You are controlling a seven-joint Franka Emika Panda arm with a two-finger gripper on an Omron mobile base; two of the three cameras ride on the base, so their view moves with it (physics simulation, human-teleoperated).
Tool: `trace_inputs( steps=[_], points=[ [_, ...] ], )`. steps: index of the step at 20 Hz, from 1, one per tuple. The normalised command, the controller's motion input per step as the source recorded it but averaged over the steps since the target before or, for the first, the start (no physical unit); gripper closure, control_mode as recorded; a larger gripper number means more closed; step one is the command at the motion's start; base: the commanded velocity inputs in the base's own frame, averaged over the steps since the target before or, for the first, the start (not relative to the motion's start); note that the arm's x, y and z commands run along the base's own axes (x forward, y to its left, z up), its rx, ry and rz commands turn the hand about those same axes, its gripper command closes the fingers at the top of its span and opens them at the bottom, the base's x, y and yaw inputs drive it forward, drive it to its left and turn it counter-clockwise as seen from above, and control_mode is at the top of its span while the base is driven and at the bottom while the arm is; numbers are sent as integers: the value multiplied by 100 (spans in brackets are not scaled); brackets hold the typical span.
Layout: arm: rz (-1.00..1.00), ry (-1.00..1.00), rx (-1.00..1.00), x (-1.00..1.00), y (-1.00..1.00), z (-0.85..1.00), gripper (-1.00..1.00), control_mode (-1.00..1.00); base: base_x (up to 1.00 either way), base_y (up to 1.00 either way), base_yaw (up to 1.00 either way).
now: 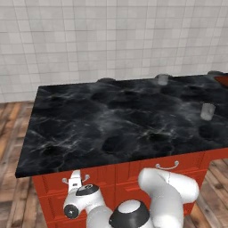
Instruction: Take the tongs from the drawer on the left and place them on the dining counter next to the tray containing the hot dog.
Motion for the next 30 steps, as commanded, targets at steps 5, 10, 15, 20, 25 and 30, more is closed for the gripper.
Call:
trace_inputs(
  steps=[5,10,15,20,25,30],
  points=[
    [0,0,-1,26,19,-32,-100,-100,0,0,0],
    [0,0,0,17,16,-35,-100,-100,0,0,0],
    [0,0,0,22,8,-20,-100,-100,0,0,0],
    [0,0,0,29,3,-17,-100,-100,0,0,0],
    [0,0,0,28,1,-19,100,-100,0,0,0],
    [0,0,0,3,0,-2,100,-100,0,0,0]
  ],
)
